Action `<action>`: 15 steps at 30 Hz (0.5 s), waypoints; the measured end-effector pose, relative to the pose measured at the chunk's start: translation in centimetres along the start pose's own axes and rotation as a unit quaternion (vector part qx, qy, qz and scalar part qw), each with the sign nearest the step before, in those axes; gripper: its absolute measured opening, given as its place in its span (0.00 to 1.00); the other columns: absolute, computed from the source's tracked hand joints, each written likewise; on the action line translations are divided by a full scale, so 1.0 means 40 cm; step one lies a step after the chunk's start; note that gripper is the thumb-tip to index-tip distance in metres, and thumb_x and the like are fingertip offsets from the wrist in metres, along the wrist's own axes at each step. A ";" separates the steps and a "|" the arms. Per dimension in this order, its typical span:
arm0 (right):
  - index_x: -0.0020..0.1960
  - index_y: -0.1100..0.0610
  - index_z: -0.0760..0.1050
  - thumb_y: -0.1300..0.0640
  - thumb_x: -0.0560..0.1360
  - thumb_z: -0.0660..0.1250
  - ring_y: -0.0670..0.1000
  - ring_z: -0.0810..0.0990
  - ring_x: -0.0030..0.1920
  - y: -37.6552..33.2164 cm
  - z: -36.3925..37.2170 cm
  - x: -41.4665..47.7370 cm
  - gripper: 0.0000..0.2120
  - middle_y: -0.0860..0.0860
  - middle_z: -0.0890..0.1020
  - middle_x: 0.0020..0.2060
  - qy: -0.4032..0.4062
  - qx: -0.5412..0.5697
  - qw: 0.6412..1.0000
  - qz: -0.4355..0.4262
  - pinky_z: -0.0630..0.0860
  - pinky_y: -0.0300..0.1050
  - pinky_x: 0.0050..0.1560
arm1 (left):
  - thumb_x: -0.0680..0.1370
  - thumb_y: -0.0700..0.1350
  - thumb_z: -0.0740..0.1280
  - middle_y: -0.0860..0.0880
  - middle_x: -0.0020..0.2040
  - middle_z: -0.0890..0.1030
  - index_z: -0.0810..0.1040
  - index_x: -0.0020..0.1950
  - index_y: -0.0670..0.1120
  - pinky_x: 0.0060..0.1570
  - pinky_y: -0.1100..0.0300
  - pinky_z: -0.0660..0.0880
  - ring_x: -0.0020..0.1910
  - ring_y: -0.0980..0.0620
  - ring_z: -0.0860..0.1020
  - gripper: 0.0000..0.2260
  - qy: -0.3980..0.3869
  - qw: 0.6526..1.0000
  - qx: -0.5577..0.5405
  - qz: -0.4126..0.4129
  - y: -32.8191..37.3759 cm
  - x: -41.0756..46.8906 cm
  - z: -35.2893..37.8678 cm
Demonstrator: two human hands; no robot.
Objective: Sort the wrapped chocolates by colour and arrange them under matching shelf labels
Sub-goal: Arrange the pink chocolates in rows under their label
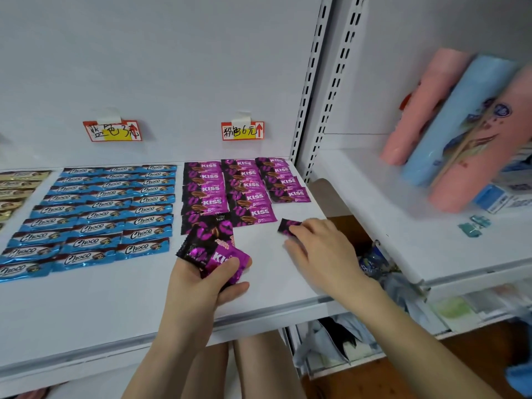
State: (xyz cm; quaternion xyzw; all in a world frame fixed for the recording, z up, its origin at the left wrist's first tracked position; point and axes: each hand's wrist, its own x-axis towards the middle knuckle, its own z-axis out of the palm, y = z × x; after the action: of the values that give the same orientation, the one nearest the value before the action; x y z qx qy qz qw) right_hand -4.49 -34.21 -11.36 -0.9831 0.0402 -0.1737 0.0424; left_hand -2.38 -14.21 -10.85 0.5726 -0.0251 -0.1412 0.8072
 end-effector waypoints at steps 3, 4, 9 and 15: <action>0.57 0.57 0.77 0.51 0.78 0.58 0.55 0.72 0.52 0.033 0.011 0.019 0.15 0.53 0.77 0.52 0.010 0.034 0.999 0.029 0.72 0.48 0.47 | 0.75 0.33 0.64 0.44 0.43 0.85 0.75 0.54 0.46 0.31 0.58 0.80 0.43 0.45 0.84 0.11 0.005 1.000 -0.013 -0.004 0.003 0.000 0.001; 0.57 0.57 0.77 0.51 0.78 0.57 0.54 0.72 0.52 0.043 0.016 0.027 0.15 0.53 0.77 0.53 0.010 0.044 0.998 0.031 0.72 0.48 0.48 | 0.76 0.33 0.64 0.44 0.43 0.85 0.75 0.55 0.46 0.31 0.57 0.80 0.43 0.45 0.84 0.11 0.011 1.000 -0.022 -0.007 0.004 0.000 0.001; 0.52 0.59 0.78 0.55 0.78 0.59 0.51 0.73 0.51 0.056 0.031 0.069 0.12 0.52 0.78 0.52 0.019 0.104 0.994 0.009 0.70 0.44 0.47 | 0.78 0.36 0.62 0.47 0.44 0.85 0.74 0.53 0.51 0.32 0.56 0.81 0.43 0.46 0.84 0.11 0.023 0.999 -0.044 -0.012 0.006 0.003 0.002; 0.53 0.61 0.78 0.57 0.78 0.61 0.53 0.75 0.52 0.045 0.041 0.078 0.11 0.54 0.79 0.52 0.031 0.122 0.992 -0.023 0.69 0.43 0.48 | 0.77 0.36 0.64 0.49 0.45 0.84 0.74 0.53 0.53 0.33 0.55 0.81 0.45 0.46 0.84 0.12 0.023 0.999 -0.034 0.005 0.008 0.006 -0.010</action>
State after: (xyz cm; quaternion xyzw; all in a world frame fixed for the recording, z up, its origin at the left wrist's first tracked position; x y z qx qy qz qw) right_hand -1.13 -36.18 -12.01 -0.9654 -0.0029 -0.2088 0.1563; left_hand -2.01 -13.81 -10.71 0.5474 -0.0050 -0.1245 0.8275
